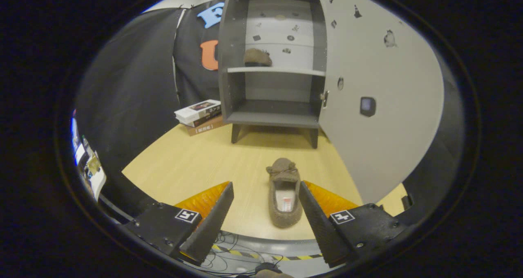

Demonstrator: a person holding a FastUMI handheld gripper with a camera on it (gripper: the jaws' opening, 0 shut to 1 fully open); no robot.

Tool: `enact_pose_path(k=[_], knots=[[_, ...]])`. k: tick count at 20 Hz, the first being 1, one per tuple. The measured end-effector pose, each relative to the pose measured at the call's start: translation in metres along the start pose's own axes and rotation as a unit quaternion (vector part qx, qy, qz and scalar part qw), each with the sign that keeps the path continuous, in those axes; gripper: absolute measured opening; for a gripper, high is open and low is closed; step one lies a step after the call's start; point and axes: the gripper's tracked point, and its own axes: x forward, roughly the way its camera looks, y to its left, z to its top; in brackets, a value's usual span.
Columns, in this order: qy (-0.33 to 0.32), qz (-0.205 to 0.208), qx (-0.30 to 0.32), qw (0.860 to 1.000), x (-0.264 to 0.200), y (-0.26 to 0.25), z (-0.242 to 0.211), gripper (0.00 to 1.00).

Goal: Open the shoe cabinet door, grab the shoes and put them into the shoe cabinet, then close the shoe cabinet door.

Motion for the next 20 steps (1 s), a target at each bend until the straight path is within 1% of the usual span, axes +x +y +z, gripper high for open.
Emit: enact_pose_path(k=[7, 11, 12, 15, 16, 18, 20], knots=[[0.070, -0.008, 0.017, 0.997, 0.024, -0.004, -0.023, 1.00], [0.112, 0.003, 0.041, 0.993, 0.044, 0.000, -0.030, 1.00], [0.113, 0.006, 0.049, 0.992, 0.051, 0.003, -0.029, 1.00], [0.136, 0.018, 0.053, 0.989, 0.067, 0.006, -0.032, 0.99], [0.139, 0.015, 0.056, 0.989, 0.069, 0.003, -0.030, 0.98], [0.143, 0.010, 0.047, 0.988, 0.072, -0.002, -0.028, 0.98], [0.151, 0.015, 0.036, 0.988, 0.078, -0.005, -0.028, 0.98]])
